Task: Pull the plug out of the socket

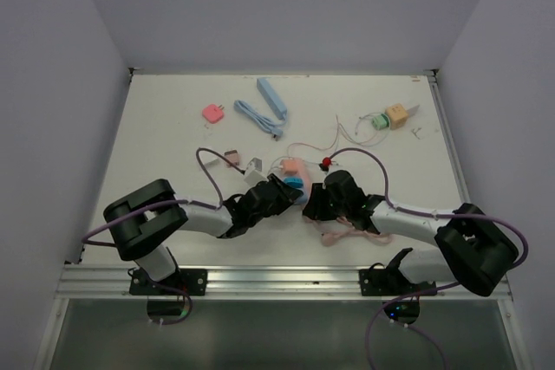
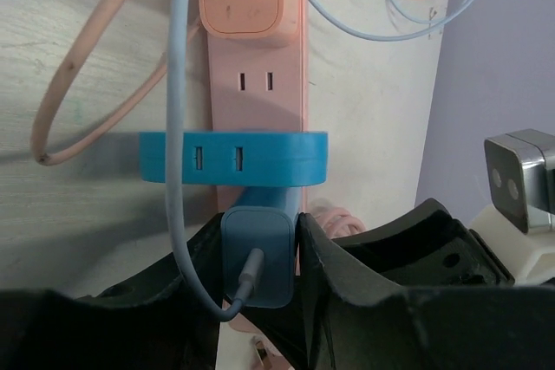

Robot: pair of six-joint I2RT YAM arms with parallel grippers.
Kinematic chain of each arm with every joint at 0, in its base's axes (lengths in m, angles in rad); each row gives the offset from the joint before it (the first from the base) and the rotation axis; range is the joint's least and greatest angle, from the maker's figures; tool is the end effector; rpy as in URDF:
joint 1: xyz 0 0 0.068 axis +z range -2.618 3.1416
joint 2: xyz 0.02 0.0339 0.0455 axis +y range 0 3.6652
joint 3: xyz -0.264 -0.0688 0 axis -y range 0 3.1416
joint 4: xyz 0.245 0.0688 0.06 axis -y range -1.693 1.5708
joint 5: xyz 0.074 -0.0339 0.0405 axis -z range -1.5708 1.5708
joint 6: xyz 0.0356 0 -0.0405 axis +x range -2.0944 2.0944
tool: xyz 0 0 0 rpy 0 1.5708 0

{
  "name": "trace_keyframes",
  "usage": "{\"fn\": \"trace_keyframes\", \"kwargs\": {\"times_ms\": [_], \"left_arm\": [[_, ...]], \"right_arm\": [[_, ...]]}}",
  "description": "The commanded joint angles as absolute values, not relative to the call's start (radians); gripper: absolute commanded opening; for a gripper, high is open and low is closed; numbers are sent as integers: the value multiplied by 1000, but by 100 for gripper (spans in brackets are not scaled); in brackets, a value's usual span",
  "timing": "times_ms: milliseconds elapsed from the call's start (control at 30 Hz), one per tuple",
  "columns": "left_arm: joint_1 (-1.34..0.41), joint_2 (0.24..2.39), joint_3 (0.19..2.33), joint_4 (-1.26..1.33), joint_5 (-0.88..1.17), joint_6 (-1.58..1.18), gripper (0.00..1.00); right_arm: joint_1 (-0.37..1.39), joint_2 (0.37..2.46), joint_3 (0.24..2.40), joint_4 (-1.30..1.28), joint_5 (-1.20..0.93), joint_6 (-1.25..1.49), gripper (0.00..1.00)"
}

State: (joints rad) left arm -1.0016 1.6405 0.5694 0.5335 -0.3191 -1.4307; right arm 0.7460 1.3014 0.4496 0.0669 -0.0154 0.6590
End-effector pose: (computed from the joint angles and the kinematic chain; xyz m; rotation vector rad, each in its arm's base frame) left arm 0.1717 -0.2476 0.1354 -0.6891 2.1834 -1.0872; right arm 0.1713 0.1591 0.1457 -0.1152 2.4646 0.6753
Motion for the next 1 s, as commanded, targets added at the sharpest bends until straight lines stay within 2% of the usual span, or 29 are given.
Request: {"fn": "trace_keyframes", "kwargs": {"times_ms": [0, 267, 433, 567, 967], "left_arm": [[-1006, 1600, 513, 713, -341, -1443, 0], [-1006, 1537, 465, 776, -364, -1421, 0], [-1006, 1482, 443, 755, -388, -1431, 0], [-1006, 1430, 477, 580, -409, -1468, 0], [-1006, 1336, 555, 382, -454, -1545, 0]], "right_arm": [[712, 1330, 431, 106, -44, 698, 0], [611, 1365, 394, 123, -100, 745, 0], [586, 1397, 403, 77, -58, 758, 0], [586, 1420, 428, 13, -8, 765, 0], [586, 1476, 466, -69, 75, 784, 0]]}}
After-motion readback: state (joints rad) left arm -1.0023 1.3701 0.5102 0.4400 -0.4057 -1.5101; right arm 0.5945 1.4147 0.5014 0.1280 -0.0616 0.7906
